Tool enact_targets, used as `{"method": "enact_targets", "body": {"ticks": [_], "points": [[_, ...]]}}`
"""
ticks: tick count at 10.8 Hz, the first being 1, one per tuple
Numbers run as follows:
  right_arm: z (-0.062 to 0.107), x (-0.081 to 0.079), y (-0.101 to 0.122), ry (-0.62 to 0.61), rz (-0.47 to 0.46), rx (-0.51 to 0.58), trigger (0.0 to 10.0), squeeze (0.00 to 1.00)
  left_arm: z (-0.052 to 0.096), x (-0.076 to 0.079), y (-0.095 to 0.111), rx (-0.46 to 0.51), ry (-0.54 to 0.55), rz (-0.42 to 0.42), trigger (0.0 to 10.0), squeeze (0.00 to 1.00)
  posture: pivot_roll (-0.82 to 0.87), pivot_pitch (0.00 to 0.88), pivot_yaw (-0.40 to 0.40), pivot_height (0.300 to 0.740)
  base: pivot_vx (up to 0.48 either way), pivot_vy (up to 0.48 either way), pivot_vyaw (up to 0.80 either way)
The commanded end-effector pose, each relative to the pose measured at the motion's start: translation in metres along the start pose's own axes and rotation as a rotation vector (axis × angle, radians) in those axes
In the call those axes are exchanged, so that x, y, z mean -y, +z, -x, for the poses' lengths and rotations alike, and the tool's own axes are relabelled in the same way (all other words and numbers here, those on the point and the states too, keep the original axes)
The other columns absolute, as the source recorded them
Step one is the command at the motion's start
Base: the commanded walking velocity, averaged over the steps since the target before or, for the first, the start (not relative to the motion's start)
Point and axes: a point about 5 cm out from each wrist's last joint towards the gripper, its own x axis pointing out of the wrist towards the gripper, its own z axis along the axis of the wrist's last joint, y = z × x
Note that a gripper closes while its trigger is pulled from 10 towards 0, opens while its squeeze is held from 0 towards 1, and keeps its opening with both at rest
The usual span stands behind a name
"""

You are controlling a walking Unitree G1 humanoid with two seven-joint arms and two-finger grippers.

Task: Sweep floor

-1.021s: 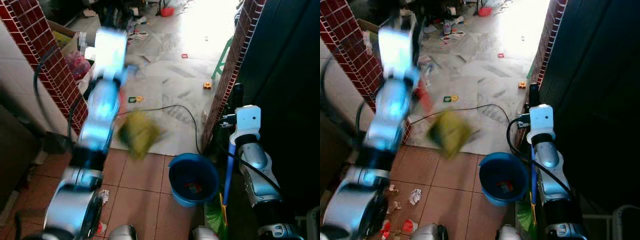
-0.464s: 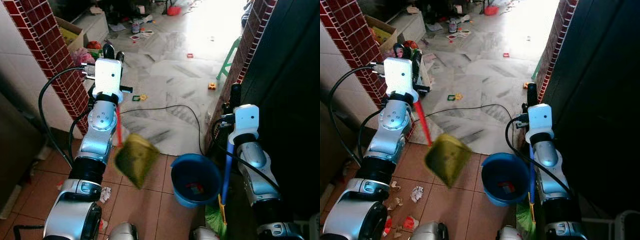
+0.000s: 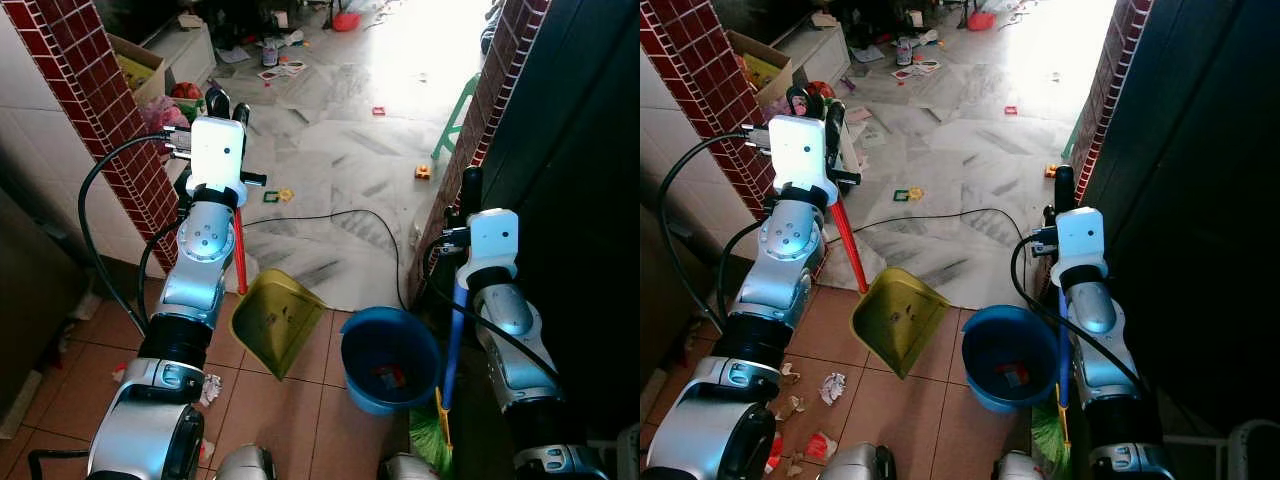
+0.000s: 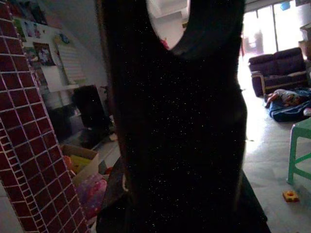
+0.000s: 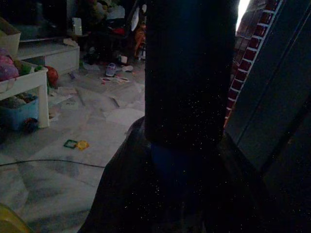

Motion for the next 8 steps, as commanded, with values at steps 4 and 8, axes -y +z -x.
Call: {"method": "enact_targets", "body": {"ticks": [4, 8], "points": [[-0.0052, -0.0009, 0.0097, 0.003, -0.002, 0.043, 10.0, 0.00, -0.0067, -0.0042, 0.0224, 0.111, 0.021, -0.003, 10.0, 0.00, -0.11, 0.000, 0.028, 0.740, 0.000, 0.000, 0.00], [-0.0052, -0.0009, 0.0097, 0.003, -0.002, 0.043, 10.0, 0.00, -0.0067, -0.0042, 0.0224, 0.111, 0.021, -0.003, 10.0, 0.00, -0.11, 0.000, 0.028, 0.740, 0.000, 0.000, 0.00]]}}
